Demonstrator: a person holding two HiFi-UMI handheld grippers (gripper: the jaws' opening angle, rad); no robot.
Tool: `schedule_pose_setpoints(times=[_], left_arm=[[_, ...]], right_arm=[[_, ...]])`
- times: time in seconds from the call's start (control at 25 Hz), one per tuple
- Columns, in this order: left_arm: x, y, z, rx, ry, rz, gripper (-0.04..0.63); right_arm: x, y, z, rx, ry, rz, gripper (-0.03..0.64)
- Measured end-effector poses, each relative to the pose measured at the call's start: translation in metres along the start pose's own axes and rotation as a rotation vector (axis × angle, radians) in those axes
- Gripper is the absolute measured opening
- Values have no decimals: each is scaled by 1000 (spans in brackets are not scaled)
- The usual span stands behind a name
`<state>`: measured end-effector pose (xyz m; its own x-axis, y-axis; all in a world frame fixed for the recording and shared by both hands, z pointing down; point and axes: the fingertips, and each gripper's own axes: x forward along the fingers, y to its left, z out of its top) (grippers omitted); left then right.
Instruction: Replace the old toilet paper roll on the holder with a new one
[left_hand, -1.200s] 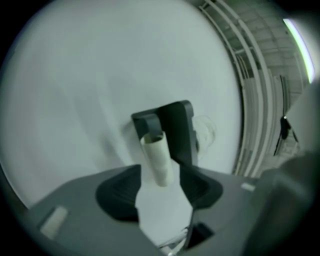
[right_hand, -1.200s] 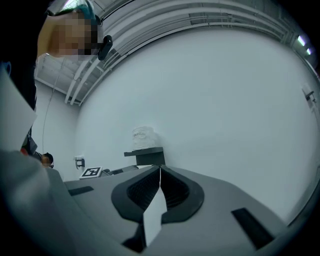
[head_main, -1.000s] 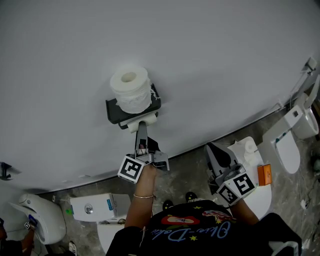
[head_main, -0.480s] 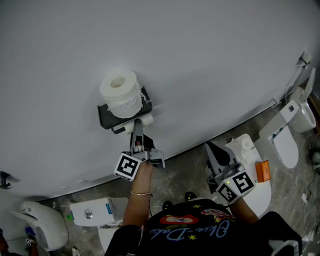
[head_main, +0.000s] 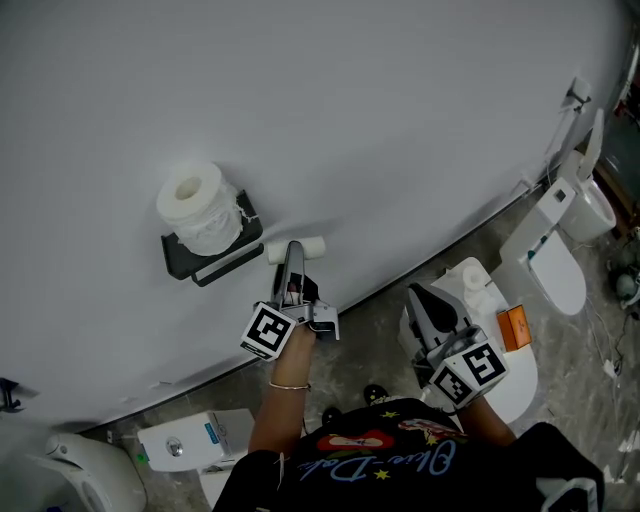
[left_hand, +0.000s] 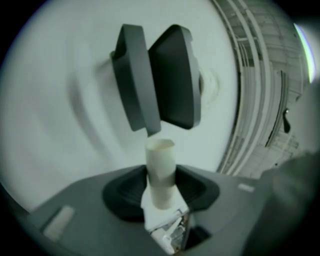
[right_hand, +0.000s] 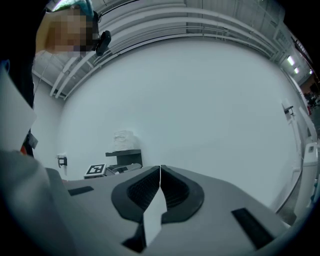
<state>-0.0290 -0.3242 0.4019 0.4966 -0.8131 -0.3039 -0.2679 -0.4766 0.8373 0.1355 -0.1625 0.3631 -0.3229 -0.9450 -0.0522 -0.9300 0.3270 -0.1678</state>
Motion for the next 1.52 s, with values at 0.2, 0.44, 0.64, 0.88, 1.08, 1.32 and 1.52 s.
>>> schedule_pose_setpoints(times=[0.2, 0.44, 0.64, 0.88, 1.08, 1.32, 1.52], left_arm=[[-4, -9, -19, 11, 39, -23, 173], [-38, -49, -10, 201, 61, -58, 173], [-76, -61, 9, 498, 86, -6, 173], [-119, -66, 34, 897, 101, 149, 173], [-144, -56, 44, 972, 104, 237, 175], [-155, -50, 50, 991, 123, 277, 175], [-158, -50, 55, 999, 111, 281, 175]], right_arm=[[-4, -4, -3, 19, 10, 1, 14], [5, 8, -9, 42, 15, 43, 14], [24, 28, -19, 63, 35, 111, 14], [44, 53, -24, 75, 44, 189, 14], [53, 66, -27, 73, 51, 226, 14], [59, 78, -29, 71, 54, 256, 14], [64, 84, -31, 75, 56, 273, 14]])
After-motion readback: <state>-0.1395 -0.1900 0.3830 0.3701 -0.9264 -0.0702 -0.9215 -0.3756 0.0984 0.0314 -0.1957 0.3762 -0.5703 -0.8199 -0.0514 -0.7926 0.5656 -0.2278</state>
